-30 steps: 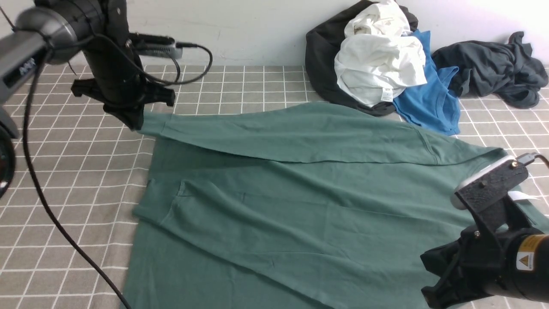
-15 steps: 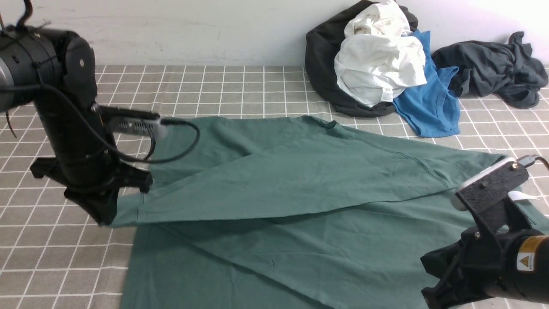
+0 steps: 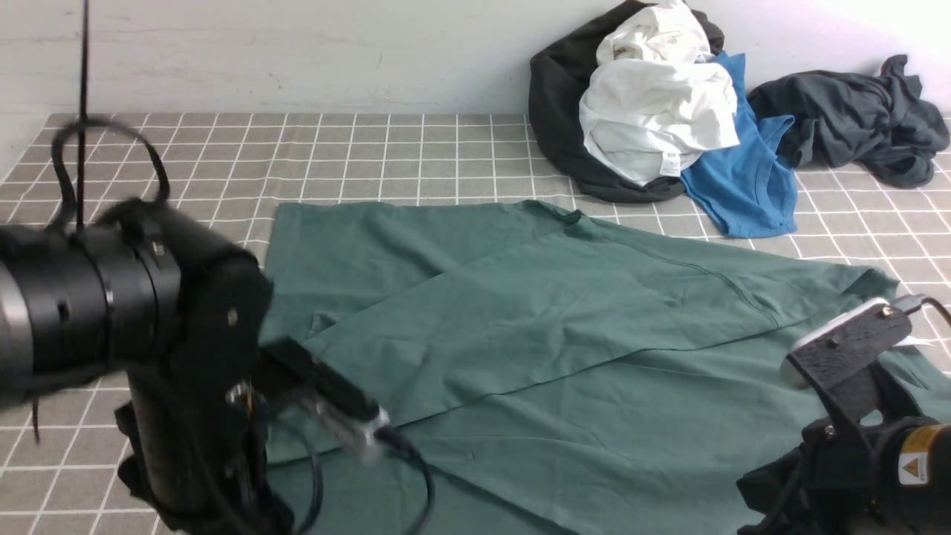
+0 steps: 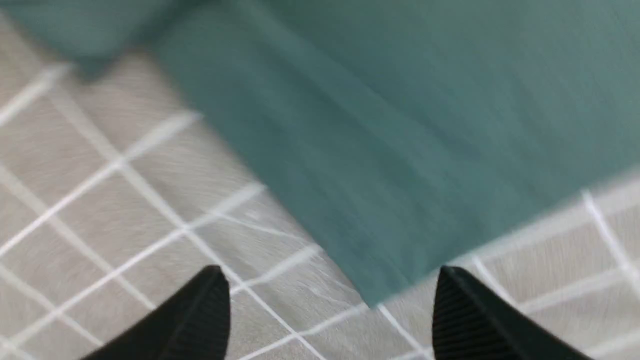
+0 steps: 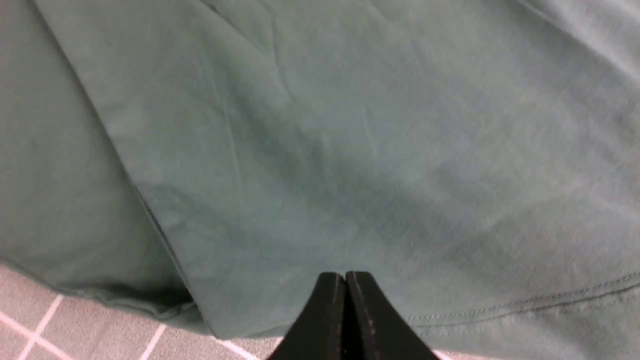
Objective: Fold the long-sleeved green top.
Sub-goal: Use both arms simultaneously to clamp the lower edge of the clothing fabric, then use both arms to drag the lower edge of the fabric forward and fold it over the upper edge
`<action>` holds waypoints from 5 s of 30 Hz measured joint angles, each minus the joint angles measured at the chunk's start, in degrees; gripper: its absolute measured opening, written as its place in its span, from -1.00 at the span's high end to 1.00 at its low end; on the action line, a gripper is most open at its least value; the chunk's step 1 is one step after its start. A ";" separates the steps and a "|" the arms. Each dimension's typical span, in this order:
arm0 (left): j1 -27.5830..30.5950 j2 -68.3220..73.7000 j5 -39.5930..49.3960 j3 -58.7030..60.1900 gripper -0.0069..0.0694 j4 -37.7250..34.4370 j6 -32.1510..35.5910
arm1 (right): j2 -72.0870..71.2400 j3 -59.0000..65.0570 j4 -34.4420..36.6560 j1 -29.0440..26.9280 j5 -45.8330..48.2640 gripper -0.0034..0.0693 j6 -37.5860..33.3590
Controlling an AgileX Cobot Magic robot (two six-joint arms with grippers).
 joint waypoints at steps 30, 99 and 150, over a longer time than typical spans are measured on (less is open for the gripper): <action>-11.89 -10.03 -20.27 18.10 0.81 10.91 11.25 | -0.12 -0.05 9.64 0.00 1.03 0.93 -14.47; 24.71 20.59 -23.07 -29.72 0.78 16.83 -14.77 | 46.85 -53.60 -37.30 -12.02 16.46 0.92 -3.08; 24.45 27.48 -3.09 -29.91 -0.16 -13.62 7.12 | 47.02 -54.27 -20.71 -12.05 20.80 0.92 -5.50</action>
